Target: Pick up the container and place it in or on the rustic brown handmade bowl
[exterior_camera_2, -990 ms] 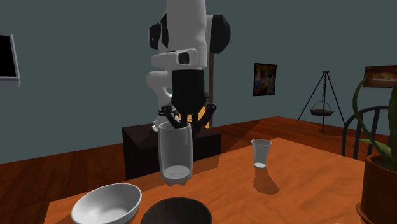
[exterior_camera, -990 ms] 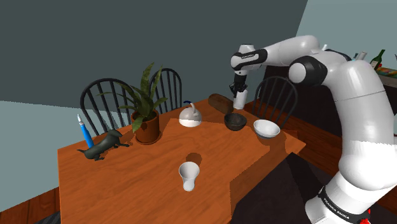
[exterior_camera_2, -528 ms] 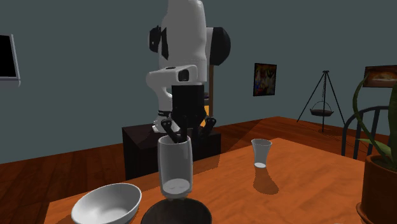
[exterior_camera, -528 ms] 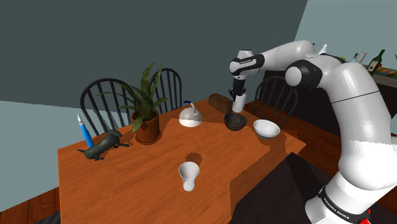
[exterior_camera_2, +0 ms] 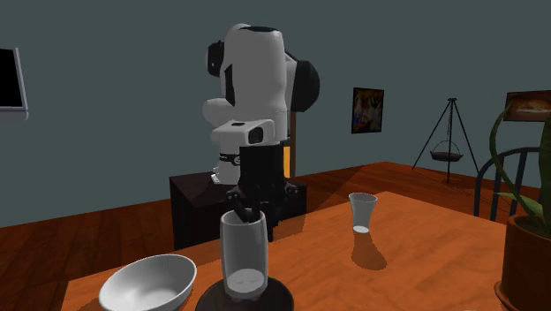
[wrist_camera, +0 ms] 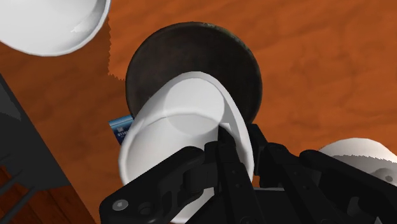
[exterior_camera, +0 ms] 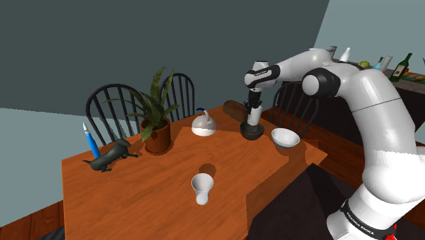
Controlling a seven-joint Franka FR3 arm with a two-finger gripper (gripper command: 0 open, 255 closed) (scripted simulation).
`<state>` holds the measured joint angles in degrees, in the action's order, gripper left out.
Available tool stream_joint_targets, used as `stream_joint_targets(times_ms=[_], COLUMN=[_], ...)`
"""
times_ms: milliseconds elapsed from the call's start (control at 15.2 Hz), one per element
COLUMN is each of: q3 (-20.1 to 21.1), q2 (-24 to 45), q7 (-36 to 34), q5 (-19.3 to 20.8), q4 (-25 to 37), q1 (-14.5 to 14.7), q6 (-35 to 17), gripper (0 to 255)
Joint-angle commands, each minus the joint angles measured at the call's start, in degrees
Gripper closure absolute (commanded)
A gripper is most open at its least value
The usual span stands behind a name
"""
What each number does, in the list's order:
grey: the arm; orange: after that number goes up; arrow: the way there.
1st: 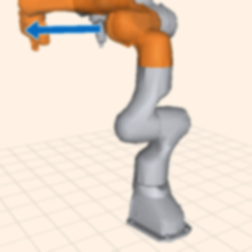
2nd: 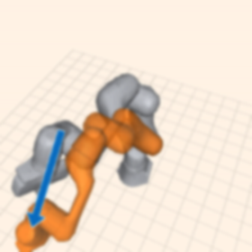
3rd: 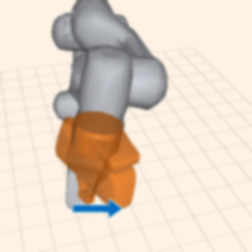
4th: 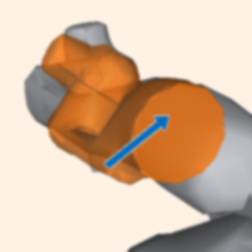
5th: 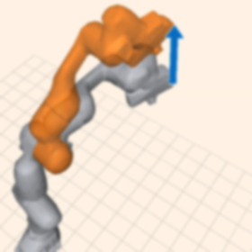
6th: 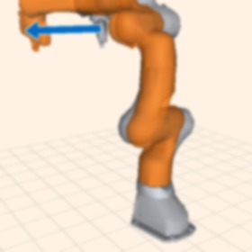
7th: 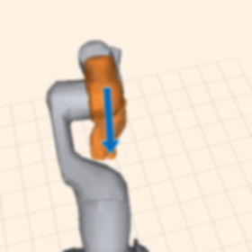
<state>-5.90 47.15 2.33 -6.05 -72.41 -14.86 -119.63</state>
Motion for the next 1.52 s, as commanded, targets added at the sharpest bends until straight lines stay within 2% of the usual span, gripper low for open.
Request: stream_joint_targets(times_ms=[0, 198, 726, 792, 1122, 1452], q3=[0.0, 0.2, 0.2, 0.2, 0.2, -0.1], q2=[0.6, 2.1, 2.1, 2.1, 2.2, -1.7], q7=[0.1, 0.2, 0.2, 0.2, 0.2, 0.0], q5=[-0.1, -0.2, -0.2, -0.2, -0.2, 0.1], q4=[-0.4, -0.6, -0.6, -0.6, -0.6, 0.3], q1=[0.0, -0.1, -0.1, -0.1, -0.1, 0.0], q6=[-1.1, -2.8, -2.8, -2.8, -2.8, 1.9], gripper=[255, 255, 255, 0, 0, 0])
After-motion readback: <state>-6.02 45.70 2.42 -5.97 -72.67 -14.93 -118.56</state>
